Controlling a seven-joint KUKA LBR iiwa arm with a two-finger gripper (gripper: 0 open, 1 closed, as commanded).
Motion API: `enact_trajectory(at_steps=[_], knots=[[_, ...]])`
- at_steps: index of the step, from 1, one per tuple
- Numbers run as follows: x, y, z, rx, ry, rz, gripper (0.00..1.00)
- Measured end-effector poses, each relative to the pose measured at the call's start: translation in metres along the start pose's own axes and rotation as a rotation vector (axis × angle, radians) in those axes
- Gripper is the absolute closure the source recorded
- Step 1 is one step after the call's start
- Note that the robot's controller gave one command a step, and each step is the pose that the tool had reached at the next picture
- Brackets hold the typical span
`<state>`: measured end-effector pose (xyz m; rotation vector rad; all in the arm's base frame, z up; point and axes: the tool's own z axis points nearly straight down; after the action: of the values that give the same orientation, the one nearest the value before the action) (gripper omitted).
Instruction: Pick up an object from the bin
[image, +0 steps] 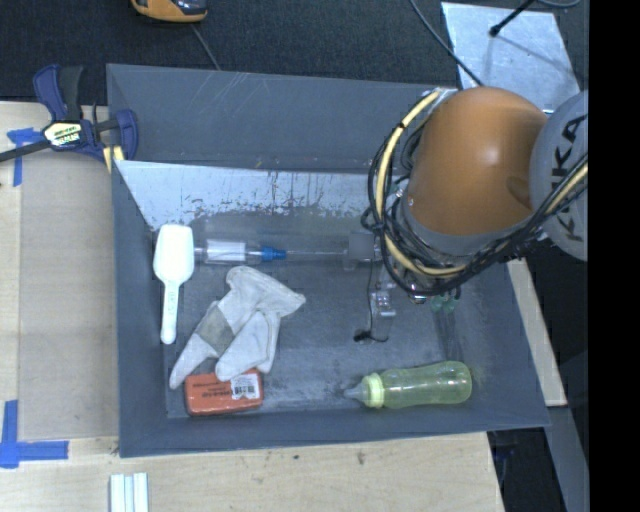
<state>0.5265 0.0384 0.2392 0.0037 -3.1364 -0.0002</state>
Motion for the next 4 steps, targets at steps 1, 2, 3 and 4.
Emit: enact_trajectory(at_steps=[1,2,3,4], knots=[[-0.001,0.0,-0.004,0.0,-0.008,0.001,0.0],[-0.034,0.022,0.037,0.0,-0.019,-0.029,0.0],[-0.045,0.036,0.091,-0.001,-0.009,0.062,0.0],[-0.046,0.041,0.104,0.001,-0.007,0.102,0.0]])
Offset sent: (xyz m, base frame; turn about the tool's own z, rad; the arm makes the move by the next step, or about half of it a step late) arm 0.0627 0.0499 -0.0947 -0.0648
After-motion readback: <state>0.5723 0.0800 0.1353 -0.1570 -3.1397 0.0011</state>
